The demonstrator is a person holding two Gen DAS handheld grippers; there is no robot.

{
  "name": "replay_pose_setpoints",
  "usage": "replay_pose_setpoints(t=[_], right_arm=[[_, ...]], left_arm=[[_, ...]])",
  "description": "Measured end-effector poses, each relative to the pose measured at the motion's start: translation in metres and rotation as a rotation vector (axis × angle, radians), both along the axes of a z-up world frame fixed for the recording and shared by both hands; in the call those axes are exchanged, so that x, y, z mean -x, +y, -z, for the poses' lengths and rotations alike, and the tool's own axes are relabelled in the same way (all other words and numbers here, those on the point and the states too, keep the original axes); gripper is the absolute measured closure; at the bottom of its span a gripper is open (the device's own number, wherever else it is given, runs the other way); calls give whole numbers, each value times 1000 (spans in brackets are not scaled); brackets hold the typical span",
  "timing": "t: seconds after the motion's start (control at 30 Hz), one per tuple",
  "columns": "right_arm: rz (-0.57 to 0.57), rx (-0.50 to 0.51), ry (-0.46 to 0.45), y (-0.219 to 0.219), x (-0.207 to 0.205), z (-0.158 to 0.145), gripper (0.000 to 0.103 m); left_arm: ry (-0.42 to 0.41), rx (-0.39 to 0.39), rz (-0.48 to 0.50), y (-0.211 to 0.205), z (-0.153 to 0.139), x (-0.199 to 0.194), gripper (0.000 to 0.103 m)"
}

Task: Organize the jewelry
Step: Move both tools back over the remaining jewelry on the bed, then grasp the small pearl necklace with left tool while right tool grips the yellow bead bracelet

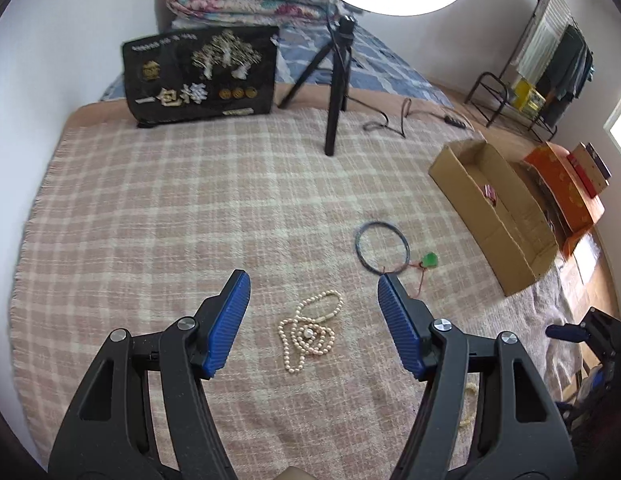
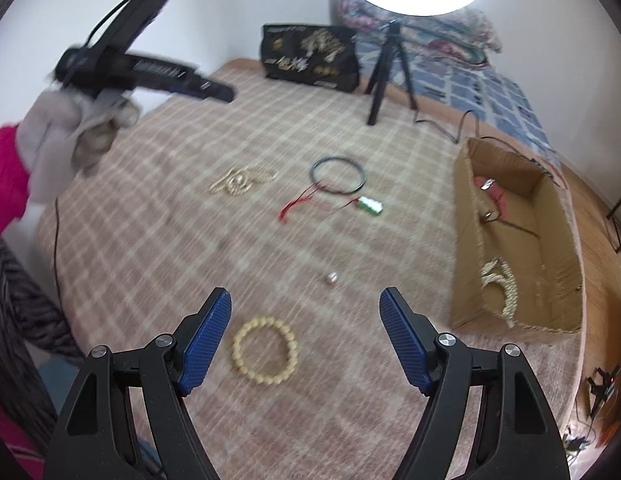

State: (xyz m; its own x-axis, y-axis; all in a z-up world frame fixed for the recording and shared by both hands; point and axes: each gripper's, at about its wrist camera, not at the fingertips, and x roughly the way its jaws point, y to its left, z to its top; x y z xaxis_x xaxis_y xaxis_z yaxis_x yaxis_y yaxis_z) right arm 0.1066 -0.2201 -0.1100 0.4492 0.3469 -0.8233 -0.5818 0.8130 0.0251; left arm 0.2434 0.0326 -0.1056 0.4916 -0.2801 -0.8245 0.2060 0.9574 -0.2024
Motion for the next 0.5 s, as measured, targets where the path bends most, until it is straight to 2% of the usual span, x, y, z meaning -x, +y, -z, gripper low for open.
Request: replay_pose_setpoints(t=[0.17, 0.37, 0.5], right_arm=[[-101, 54, 62, 12, 14, 27, 27], [-147, 114, 159, 21, 15, 60, 27], [-154, 145, 178, 25, 13, 70, 27]], left_arm=[[54, -15, 53, -13, 19, -9, 35], [125, -6, 66, -15, 41, -22, 35], [170, -26, 74, -17, 57, -31, 34]])
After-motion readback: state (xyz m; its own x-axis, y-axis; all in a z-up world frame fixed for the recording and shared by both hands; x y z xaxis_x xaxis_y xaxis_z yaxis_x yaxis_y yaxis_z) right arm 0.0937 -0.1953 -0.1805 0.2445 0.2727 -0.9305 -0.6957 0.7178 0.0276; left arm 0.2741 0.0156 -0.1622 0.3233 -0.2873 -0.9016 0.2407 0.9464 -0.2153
